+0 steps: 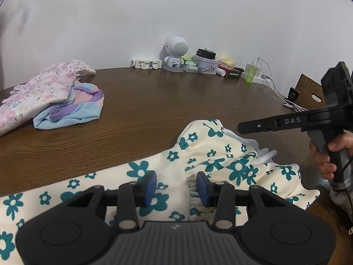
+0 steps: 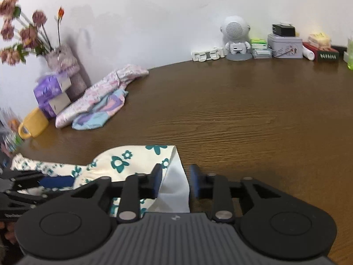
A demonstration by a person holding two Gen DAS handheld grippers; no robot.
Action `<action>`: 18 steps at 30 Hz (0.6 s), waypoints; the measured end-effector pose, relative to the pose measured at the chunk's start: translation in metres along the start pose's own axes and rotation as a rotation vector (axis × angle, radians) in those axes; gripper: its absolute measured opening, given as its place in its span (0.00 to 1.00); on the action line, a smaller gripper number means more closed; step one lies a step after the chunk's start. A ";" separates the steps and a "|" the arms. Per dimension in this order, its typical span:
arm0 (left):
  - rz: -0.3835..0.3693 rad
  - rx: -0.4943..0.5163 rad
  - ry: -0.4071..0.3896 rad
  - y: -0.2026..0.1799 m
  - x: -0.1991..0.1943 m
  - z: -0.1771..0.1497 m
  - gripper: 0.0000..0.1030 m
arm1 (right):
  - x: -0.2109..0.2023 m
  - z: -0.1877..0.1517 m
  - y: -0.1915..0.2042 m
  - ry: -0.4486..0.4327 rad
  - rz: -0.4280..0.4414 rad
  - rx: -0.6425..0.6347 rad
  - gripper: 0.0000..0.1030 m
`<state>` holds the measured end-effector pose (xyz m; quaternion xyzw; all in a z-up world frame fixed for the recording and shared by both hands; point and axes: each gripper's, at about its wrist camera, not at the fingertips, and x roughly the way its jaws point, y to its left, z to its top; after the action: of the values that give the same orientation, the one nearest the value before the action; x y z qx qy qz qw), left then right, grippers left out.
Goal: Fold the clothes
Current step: 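Grasp the end of the cream flower shirt with the right gripper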
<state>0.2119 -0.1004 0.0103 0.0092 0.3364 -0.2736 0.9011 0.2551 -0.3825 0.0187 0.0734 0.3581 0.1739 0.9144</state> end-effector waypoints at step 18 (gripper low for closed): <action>0.004 0.019 -0.018 -0.001 0.001 -0.003 0.38 | 0.017 -0.009 0.038 0.056 -0.096 -0.226 0.01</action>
<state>0.2099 -0.1012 0.0074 0.0162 0.3256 -0.2751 0.9045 0.2503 -0.3404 0.0114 -0.0524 0.3648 0.1713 0.9137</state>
